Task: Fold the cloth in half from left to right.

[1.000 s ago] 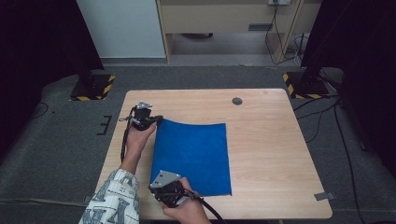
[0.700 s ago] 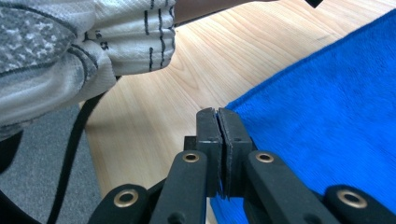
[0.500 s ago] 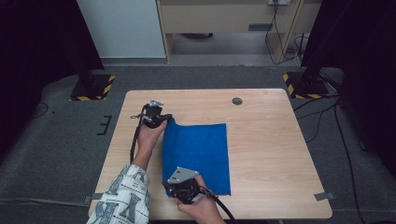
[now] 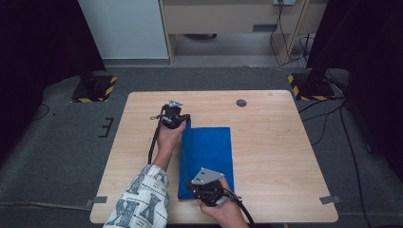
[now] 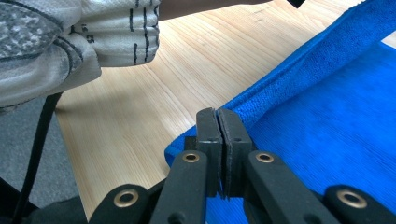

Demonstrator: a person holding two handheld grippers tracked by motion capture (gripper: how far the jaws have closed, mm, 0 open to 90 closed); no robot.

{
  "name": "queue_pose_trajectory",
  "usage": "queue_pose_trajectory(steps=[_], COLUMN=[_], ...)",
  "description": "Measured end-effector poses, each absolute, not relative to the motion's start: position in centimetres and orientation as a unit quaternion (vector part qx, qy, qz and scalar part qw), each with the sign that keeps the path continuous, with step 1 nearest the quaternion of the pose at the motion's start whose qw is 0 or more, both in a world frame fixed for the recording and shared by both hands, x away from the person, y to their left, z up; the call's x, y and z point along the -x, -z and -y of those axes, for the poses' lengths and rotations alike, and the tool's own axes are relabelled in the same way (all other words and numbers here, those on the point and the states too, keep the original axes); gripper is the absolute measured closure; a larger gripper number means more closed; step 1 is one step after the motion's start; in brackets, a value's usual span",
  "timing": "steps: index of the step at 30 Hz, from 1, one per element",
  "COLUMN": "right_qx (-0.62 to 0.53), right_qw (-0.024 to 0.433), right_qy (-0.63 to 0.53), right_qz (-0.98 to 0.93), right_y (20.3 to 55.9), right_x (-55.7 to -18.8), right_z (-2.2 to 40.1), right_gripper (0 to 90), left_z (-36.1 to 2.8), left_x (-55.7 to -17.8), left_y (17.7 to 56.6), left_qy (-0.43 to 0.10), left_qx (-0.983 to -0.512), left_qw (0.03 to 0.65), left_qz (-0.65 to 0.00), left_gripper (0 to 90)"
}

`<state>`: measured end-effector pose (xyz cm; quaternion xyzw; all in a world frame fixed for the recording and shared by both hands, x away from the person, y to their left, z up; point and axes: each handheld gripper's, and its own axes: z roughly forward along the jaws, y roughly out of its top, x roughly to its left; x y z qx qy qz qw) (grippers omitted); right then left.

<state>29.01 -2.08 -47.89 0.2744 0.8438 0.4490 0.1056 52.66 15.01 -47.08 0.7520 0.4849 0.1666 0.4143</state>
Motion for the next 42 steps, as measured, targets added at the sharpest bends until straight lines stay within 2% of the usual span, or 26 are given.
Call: queue_pose_trajectory(steps=[30, 42], right_qx=[-0.288, -0.293], right_qw=[0.129, 0.132], right_qy=[-0.429, -0.421], right_qz=[-0.846, -0.848], right_y=[47.7, 47.9], right_x=[-28.0, -27.6], right_z=[6.9, 8.3], right_gripper=[88.4, 88.4], left_z=[-9.7, -7.3], left_x=[-52.1, -52.4], left_y=[47.5, 47.5], left_qy=[-0.154, -0.154], left_qx=[-0.762, -0.778], left_qw=[0.438, 0.426], left_qz=[-0.451, -0.435], left_gripper=[87.6, 87.6])
